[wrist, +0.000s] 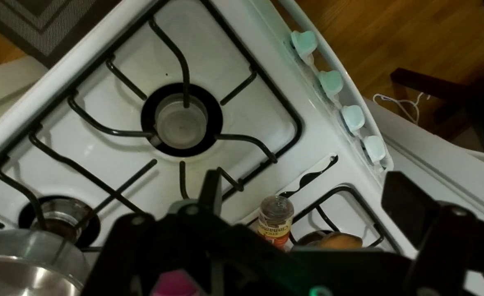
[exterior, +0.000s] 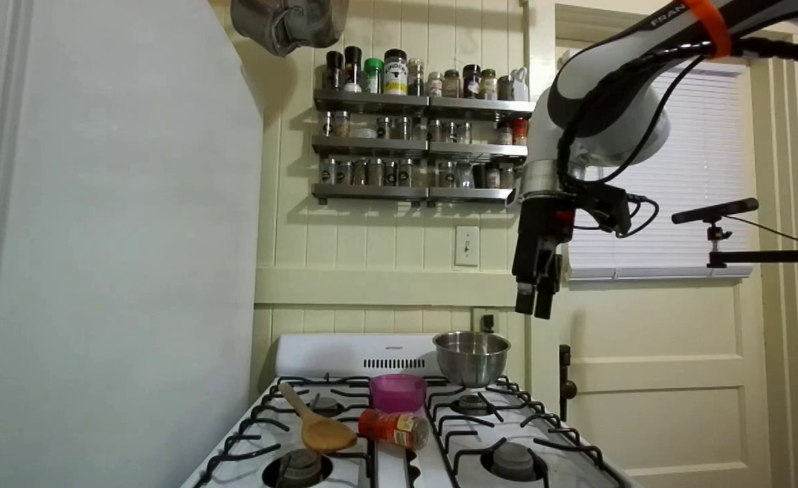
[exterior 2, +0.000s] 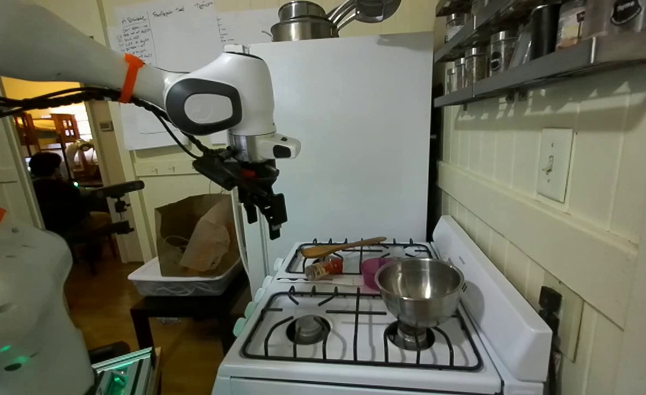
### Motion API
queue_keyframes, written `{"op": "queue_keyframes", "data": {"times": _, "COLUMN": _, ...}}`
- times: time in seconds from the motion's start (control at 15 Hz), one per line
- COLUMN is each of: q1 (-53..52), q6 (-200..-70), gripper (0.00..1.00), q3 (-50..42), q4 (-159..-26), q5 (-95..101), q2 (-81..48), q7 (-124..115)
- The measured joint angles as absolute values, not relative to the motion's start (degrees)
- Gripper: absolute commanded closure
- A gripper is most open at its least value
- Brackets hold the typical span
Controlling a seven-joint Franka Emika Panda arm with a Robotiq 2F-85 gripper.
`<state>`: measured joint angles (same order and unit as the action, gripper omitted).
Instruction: Put the orange container on the right side of the middle rack
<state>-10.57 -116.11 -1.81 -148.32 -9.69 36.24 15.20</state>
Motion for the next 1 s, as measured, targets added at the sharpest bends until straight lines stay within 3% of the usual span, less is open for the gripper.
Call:
{"op": "queue_keyframes", "data": {"times": 0.47, "q1": -17.3, "q6": -124.8, "gripper": 0.0, "q3": -1.8, "q4": -146.1, "q5": -10.1, "q2": 25.9, "q7": 32.4}}
{"op": "queue_keyframes", "data": {"times": 1.0, "q1": -17.1, "q6": -127.0, "gripper": 0.0, "q3": 1.7, "q4": -139.1, "q5": -7.1, "q2": 11.5, "q7": 44.9}}
